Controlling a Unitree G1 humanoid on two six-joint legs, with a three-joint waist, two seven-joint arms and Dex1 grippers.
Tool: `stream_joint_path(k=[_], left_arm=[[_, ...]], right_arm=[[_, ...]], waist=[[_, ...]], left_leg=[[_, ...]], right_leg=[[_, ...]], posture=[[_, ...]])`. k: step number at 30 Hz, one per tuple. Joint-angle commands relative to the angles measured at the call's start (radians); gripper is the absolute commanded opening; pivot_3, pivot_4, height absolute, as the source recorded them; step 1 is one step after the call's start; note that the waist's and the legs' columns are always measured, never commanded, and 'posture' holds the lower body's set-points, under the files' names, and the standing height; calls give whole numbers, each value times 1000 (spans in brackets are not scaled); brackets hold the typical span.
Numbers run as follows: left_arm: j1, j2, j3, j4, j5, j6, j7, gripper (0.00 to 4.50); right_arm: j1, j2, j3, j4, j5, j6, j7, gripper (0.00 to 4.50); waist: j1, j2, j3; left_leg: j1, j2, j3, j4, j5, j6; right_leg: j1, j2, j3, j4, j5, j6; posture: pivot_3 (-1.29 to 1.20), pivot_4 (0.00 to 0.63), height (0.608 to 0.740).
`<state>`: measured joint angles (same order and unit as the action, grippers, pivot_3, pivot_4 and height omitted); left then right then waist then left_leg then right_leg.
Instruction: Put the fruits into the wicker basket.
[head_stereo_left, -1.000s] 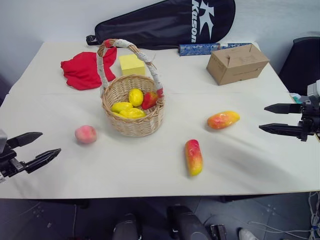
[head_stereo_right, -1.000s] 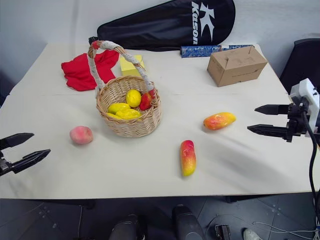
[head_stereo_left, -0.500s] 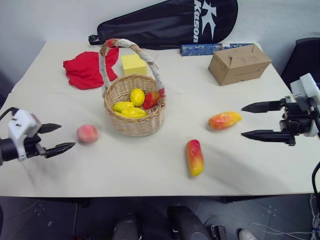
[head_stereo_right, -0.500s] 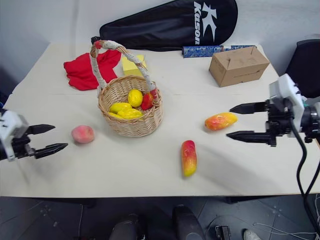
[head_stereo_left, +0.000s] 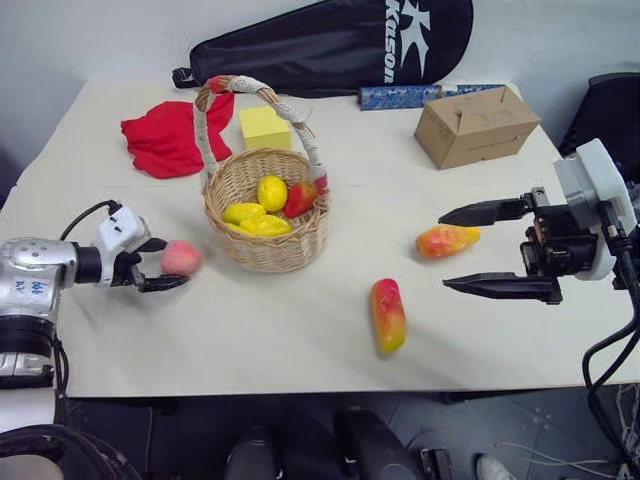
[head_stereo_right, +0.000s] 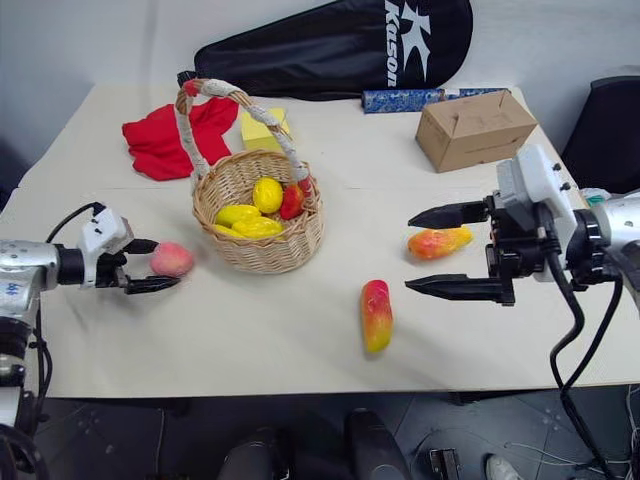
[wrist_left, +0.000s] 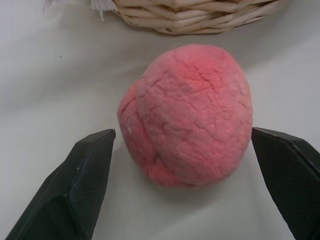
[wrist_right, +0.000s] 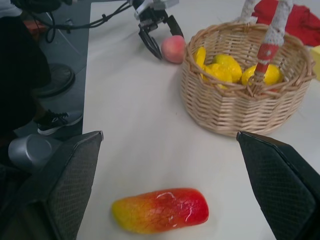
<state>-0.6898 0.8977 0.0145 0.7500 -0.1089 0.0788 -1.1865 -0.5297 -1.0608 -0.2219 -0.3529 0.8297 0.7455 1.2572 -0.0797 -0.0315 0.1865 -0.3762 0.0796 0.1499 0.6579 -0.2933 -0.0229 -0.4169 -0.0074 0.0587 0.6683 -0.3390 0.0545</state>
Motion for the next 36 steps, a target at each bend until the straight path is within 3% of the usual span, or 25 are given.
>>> stream_joint_path(k=[1,5,7,10,15,18,20,25,32,36], left_arm=[[-39,-5,5,33,11,-23,8,4109],[-26,-6,24,12,-10,-11,-8,3016],[-5,4,34,-17,-20,2,-22,2692],[65,38,67,-127,-73,68,-80,2692],[281,132,242,-610,-357,388,-180,2692],[303,131,302,-878,-457,556,-56,2692],[232,99,280,-967,-469,670,85,2692],[-48,-45,151,-924,-390,876,396,2692],[-205,-183,-62,-720,-246,779,451,2692],[-209,-190,-32,-714,-284,780,401,3834]], right_arm=[[-15,4,1,-15,13,2,-18,4500],[-21,9,-3,-21,36,22,-41,4500],[-24,10,-3,-24,42,29,-48,4500],[-29,8,-4,-27,51,38,-59,4500],[-43,15,-18,-29,75,59,-94,4500],[-44,30,-31,-41,91,67,-141,4500],[-35,39,-37,-55,98,71,-170,4500],[-9,52,-42,-76,106,74,-215,4500],[11,86,-7,-85,58,54,-284,4500],[38,96,11,-87,14,52,-328,4500]], waist=[[-1,0,0],[-3,0,0],[-2,0,0],[-4,0,0],[-6,-2,1],[7,-2,1],[13,-2,1],[28,-2,1],[20,-2,1],[21,-3,1]], left_leg=[[0,0,0,1,0,0],[0,0,0,2,-1,1],[0,0,0,2,0,0],[0,0,0,2,0,0],[-2,2,-1,2,0,-1],[-3,2,-3,4,0,-1],[-2,0,-4,5,0,0],[0,-1,-5,5,0,1],[0,0,-2,4,0,0],[-1,0,-2,4,0,-1]], right_leg=[[0,0,0,1,0,0],[0,0,1,3,0,0],[0,0,0,3,0,0],[-1,0,1,4,0,0],[-3,0,0,6,0,0],[-2,-1,-1,6,0,0],[0,-1,-1,5,0,0],[3,0,-1,4,0,2],[2,1,1,3,0,3],[0,1,1,5,-1,3]], posture=[[0,150,740],[0,150,740],[0,150,740],[0,150,740],[0,150,740],[0,150,740],[0,150,740],[0,150,740],[0,150,740],[0,150,740]])
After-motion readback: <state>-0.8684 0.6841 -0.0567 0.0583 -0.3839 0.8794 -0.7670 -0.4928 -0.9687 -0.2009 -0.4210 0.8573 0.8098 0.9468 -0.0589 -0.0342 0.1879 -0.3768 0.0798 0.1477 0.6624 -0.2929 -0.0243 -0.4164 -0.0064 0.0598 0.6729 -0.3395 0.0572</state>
